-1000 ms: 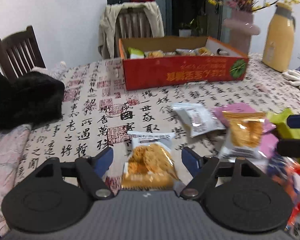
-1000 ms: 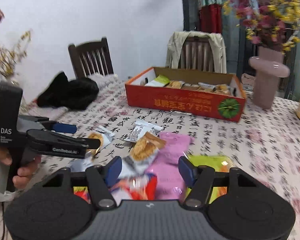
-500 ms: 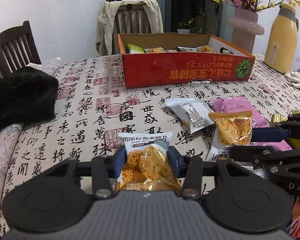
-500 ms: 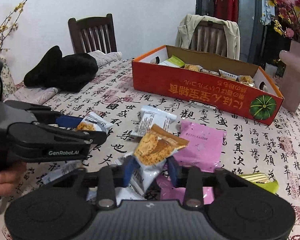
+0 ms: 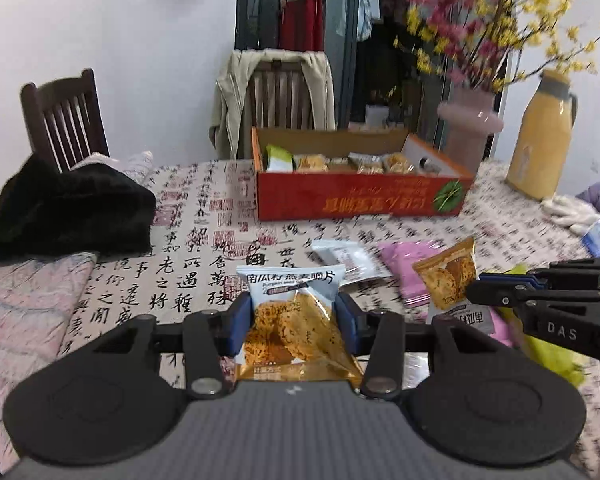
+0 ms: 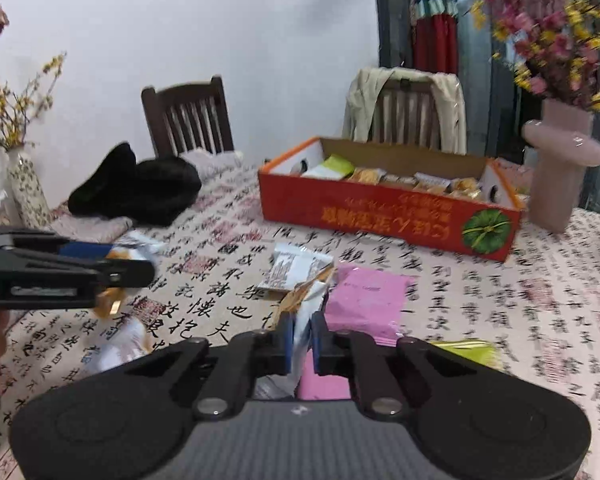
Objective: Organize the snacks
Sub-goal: 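Grasp an oat-crisp packet with the left tool while the right tool reaches for another packet, then carry both packets into the red box and open both tools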
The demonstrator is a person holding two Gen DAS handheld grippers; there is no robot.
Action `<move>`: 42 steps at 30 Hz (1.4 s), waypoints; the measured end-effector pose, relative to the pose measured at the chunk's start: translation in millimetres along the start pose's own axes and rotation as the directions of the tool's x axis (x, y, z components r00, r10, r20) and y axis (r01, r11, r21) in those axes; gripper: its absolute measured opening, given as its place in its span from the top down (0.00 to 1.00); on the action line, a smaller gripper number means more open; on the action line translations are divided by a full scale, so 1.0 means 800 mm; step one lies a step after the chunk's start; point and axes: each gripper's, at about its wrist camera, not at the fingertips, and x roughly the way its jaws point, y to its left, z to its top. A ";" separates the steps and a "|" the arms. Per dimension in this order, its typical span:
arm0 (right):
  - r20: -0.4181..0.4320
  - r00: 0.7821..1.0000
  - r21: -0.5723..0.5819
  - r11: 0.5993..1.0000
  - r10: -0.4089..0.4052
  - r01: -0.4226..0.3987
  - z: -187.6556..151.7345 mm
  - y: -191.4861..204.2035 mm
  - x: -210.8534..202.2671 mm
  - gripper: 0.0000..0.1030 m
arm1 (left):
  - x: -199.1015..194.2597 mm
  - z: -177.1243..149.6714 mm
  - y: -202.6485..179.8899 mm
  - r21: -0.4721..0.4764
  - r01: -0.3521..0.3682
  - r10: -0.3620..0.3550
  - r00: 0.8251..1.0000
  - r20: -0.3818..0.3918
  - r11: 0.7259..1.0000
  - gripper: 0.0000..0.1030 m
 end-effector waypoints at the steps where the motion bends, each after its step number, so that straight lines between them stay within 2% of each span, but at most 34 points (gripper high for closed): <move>1: 0.010 1.000 0.007 1.000 -0.003 0.003 -0.003 -0.005 -0.011 0.92 | -0.012 -0.002 -0.004 -0.004 -0.007 0.007 1.000 0.011 1.000 0.56; 12: 0.138 0.990 0.072 0.997 -0.042 0.032 -0.049 -0.049 -0.141 0.94 | -0.115 -0.034 -0.049 -0.047 -0.009 0.014 0.995 0.098 0.999 0.56; 19: 0.149 0.987 0.079 0.996 -0.060 0.049 -0.079 -0.064 -0.187 0.95 | -0.133 -0.046 -0.073 -0.035 -0.008 0.011 0.995 0.100 0.999 0.56; 25: 0.159 0.986 0.061 0.997 -0.055 0.046 -0.075 -0.070 -0.195 0.95 | -0.131 -0.033 -0.085 -0.005 0.008 -0.007 0.994 0.111 1.000 0.56; 29: 0.164 0.985 0.011 0.999 -0.048 0.047 -0.047 -0.074 -0.188 0.95 | -0.115 -0.004 -0.084 0.030 -0.012 0.007 0.990 0.142 0.999 0.56; 33: 0.155 0.987 -0.030 0.998 -0.041 0.046 -0.006 -0.086 -0.166 0.95 | -0.070 0.038 -0.076 0.062 -0.047 0.038 0.990 0.135 0.997 0.56; 37: 0.130 0.991 -0.043 0.999 -0.025 0.031 0.047 -0.106 -0.123 0.95 | -0.007 0.095 -0.062 0.051 -0.012 0.007 0.994 0.106 0.999 0.56; 42: 0.093 0.996 -0.020 1.000 -0.016 0.018 0.119 -0.135 -0.036 0.95 | 0.096 0.164 -0.050 0.044 0.040 -0.042 0.998 0.048 0.998 0.56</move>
